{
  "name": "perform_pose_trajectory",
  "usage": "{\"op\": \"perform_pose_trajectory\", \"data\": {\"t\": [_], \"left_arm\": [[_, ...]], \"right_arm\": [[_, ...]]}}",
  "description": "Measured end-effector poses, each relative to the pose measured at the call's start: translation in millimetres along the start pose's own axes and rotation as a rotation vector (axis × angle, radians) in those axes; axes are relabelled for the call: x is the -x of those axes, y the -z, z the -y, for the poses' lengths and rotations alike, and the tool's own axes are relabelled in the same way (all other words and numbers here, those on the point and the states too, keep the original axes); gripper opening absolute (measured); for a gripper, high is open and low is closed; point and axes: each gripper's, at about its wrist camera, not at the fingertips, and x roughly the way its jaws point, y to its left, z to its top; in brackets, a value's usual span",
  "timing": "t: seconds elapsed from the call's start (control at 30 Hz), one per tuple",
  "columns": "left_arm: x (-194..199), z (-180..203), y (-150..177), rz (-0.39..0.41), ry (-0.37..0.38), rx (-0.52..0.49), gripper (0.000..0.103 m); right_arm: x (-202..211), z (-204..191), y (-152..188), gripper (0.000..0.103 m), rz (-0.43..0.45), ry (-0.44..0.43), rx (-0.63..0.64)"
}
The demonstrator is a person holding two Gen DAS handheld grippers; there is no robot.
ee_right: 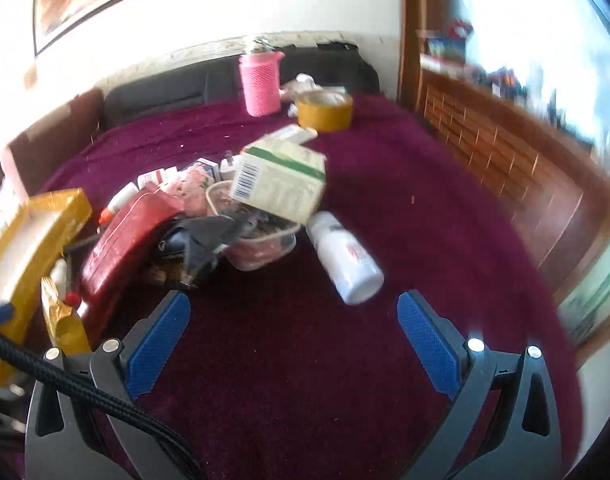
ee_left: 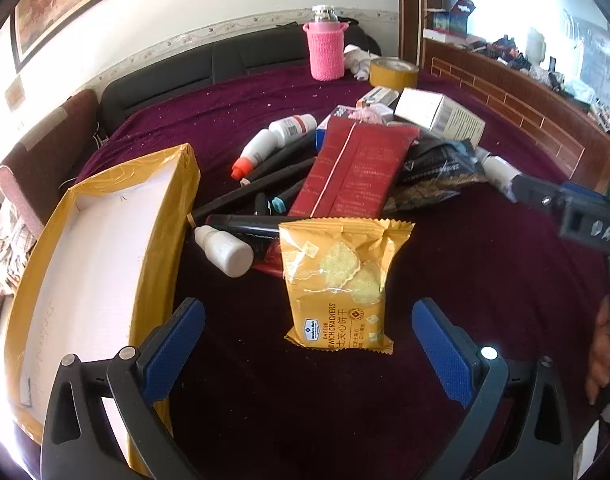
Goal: Organize objects
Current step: 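Grasp the yellow cracker packet with the left gripper, then carry the cracker packet into the tray with the left gripper while the right gripper grasps a black marker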
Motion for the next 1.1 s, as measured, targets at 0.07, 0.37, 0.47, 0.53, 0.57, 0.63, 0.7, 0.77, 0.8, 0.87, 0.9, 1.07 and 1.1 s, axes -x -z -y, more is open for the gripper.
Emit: {"op": "perform_pose_trajectory", "data": {"t": [0.07,0.37,0.47,0.53,0.57,0.63,0.7,0.77,0.8,0.87,0.9,1.07,1.1], "left_arm": [[-7.8,2.1,-2.4,-0.019,-0.016,-0.002,0.101],[-21.6,15.5,-6.9,-0.032,-0.072,-0.03,0.094],[-20.0,19.2,-9.2,-0.022,-0.065,-0.041,0.082],[-20.9,20.9,-10.3,-0.028,-0.056,-0.051,0.07],[-22.1,23.3,-11.4,-0.034,-0.053,-0.049,0.062],[-26.1,24.1,-11.2,-0.057,-0.033,-0.042,0.055],[-28.7,26.2,-11.7,-0.066,-0.028,-0.038,0.046],[-29.4,27.5,-11.0,-0.068,-0.018,-0.039,0.041],[-28.4,27.8,-11.1,-0.063,-0.016,-0.037,0.04],[-21.9,24.5,-11.1,-0.048,0.033,-0.017,0.038],[-18.4,22.3,-11.9,-0.043,0.049,-0.005,0.038],[25.2,-6.1,-17.7,0.04,0.15,0.086,0.038],[35.4,-13.6,-17.5,0.059,0.162,0.099,0.038]], "right_arm": [[-2.5,12.4,1.2,0.103,-0.007,-0.001,-0.048],[6.8,31.1,10.9,0.103,-0.016,-0.019,-0.063],[7.1,26.6,10.4,0.103,-0.013,-0.024,-0.044],[7.4,25.3,10.6,0.103,-0.012,-0.026,-0.042],[7.2,24.2,10.6,0.103,-0.014,-0.025,-0.043],[7.4,23.3,10.1,0.103,-0.017,-0.028,-0.046],[8.5,22.5,9.7,0.103,-0.018,-0.029,-0.048],[10.7,20.7,9.1,0.103,-0.019,-0.027,-0.043],[12.1,19.5,8.9,0.103,-0.02,-0.027,-0.039],[15.3,15.1,7.2,0.103,-0.019,-0.029,-0.033],[17.8,12.3,5.9,0.103,-0.016,-0.034,-0.027],[25.0,-8.0,-5.5,0.103,-0.024,-0.121,-0.01],[24.5,-15.8,-10.1,0.103,-0.034,-0.163,-0.007]]}}
